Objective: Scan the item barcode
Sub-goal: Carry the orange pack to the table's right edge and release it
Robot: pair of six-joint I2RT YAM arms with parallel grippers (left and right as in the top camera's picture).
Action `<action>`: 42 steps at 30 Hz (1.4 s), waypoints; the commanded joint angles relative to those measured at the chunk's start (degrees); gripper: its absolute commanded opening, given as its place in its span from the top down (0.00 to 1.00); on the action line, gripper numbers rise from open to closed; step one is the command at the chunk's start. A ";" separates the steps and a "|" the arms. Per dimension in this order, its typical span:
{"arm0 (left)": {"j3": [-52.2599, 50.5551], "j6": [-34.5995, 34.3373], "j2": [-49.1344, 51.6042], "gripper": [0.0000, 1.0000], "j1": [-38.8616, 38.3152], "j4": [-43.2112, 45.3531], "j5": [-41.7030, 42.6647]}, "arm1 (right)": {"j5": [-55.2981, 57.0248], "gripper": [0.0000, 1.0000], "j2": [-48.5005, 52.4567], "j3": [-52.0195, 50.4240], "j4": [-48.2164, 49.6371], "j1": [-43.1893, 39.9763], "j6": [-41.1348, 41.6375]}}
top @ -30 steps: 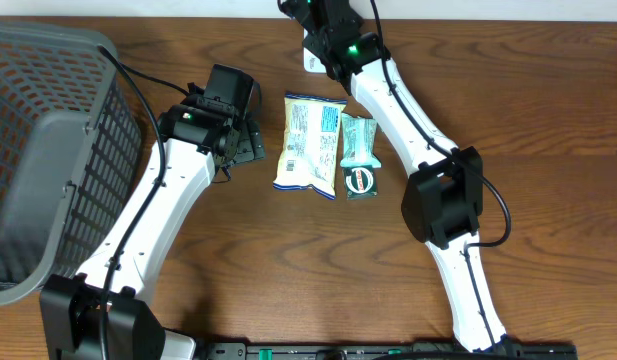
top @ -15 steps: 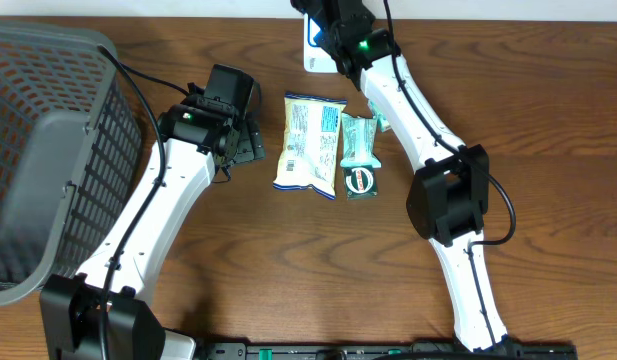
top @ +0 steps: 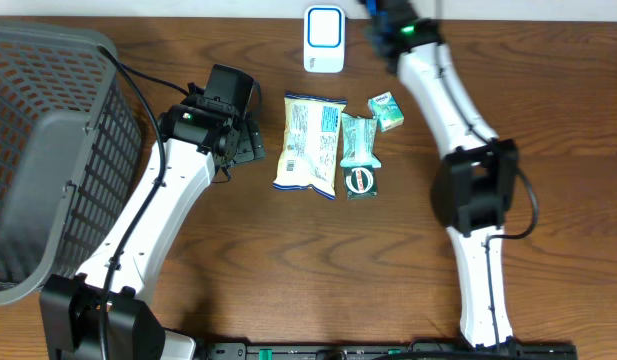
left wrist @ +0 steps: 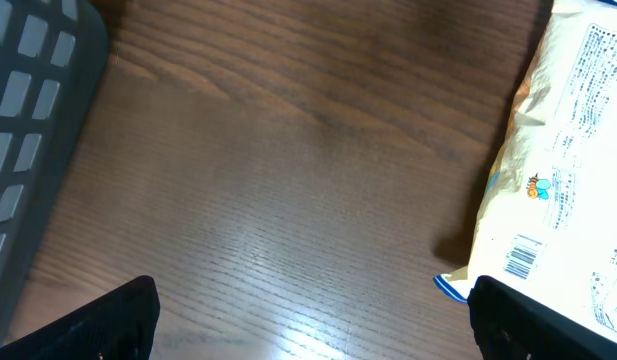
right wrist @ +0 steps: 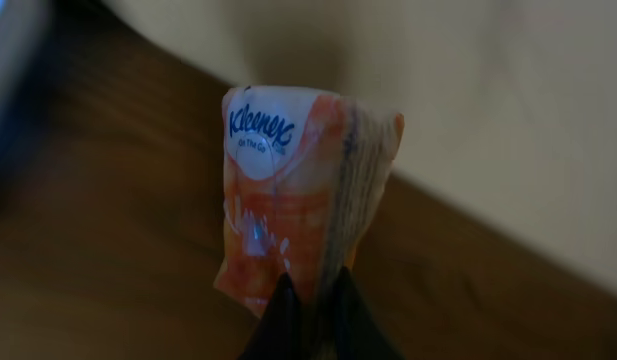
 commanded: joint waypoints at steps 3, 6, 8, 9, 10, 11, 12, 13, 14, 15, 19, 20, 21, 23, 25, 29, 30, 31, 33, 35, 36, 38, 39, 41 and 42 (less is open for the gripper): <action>0.26 0.33 -0.52 0.02 0.09 -0.31 -0.94 | 2.93 0.99 -0.39 0.90 -6.19 -9.53 5.99; 0.26 0.33 -0.52 0.02 0.09 -0.31 -0.94 | 3.91 0.99 -0.39 0.90 -10.62 -14.80 6.93; 0.26 0.33 -0.52 0.02 0.09 -0.31 -0.94 | 3.91 0.99 -0.39 0.90 -12.98 -17.90 7.89; 0.26 0.33 -0.52 0.03 0.09 -0.31 -0.94 | 3.89 0.99 -0.39 0.90 -14.05 -19.43 8.04; 0.26 0.33 -0.52 0.02 0.09 -0.31 -0.94 | 3.91 0.99 -0.39 0.90 -15.06 -21.09 8.13; 0.26 0.33 -0.52 0.02 0.09 -0.31 -0.94 | 3.91 0.99 -0.39 0.90 -15.78 -22.53 8.13; 0.26 0.33 -0.52 0.02 0.09 -0.31 -0.94 | 3.91 0.99 -0.39 0.90 -16.44 -24.02 8.13; 0.26 0.33 -0.52 0.02 0.09 -0.31 -0.94 | 3.91 0.99 -0.39 0.90 -16.96 -25.55 8.11; 0.26 0.33 -0.52 0.02 0.09 -0.31 -0.94 | 3.91 0.99 -0.39 0.90 -17.40 -27.08 8.13; 0.26 0.33 -0.52 0.02 0.09 -0.31 -0.94 | 3.87 0.99 -0.39 0.90 -17.92 -28.92 8.15; 0.26 0.33 -0.52 0.02 0.09 -0.31 -0.94 | 1.53 0.99 -0.39 0.90 -19.69 -34.91 9.18; 0.26 0.33 -0.52 0.02 0.09 -0.31 -0.94 | -0.90 0.99 -0.39 0.90 -20.20 -36.20 9.11; 0.26 0.33 -0.52 0.02 0.09 -0.31 -0.94 | -3.72 0.98 -0.39 0.90 -20.70 -37.62 8.59; 0.26 0.33 -0.52 0.02 0.09 -0.31 -0.94 | -7.32 0.94 -0.39 0.90 -21.46 -39.87 8.33; 0.26 0.33 -0.52 0.03 0.09 -0.31 -0.94 | -7.89 0.90 -0.37 0.87 -21.84 -41.81 8.35; 0.26 0.33 -0.52 0.02 0.09 -0.31 -0.94 | -7.48 0.70 -0.37 0.87 -22.82 -45.24 8.37; 0.26 0.33 -0.52 0.02 0.09 -0.31 -0.94 | -7.50 0.64 -0.37 0.87 -23.23 -45.97 8.79; 0.26 0.33 -0.52 0.02 0.09 -0.31 -0.94 | -7.50 0.54 -0.37 0.87 -23.56 -46.62 9.81; 0.26 0.33 -0.52 0.02 0.09 -0.31 -0.94 | -7.78 0.35 -0.37 0.87 -24.28 -47.87 12.61; 0.26 0.33 -0.52 0.02 0.09 -0.31 -0.94 | -9.97 0.30 -0.37 0.87 -24.92 -48.46 13.94; 0.26 0.33 -0.52 0.02 0.09 -0.31 -0.94 | -12.50 0.28 -0.37 0.87 -25.35 -48.63 13.90; 0.26 0.33 -0.52 0.02 0.09 -0.31 -0.94 | -19.89 0.27 -0.37 0.87 -26.01 -48.57 13.86; 0.26 0.33 -0.52 0.02 0.09 -0.31 -0.94 | -23.74 0.27 -0.37 0.87 -26.18 -48.39 13.86; 0.26 0.33 -0.52 0.02 0.09 -0.31 -0.94 | -32.04 0.28 -0.37 0.87 -26.34 -47.91 13.88; 0.26 0.33 -0.52 0.02 0.09 -0.31 -0.94 | -36.87 0.28 -0.37 0.87 -26.34 -47.60 13.88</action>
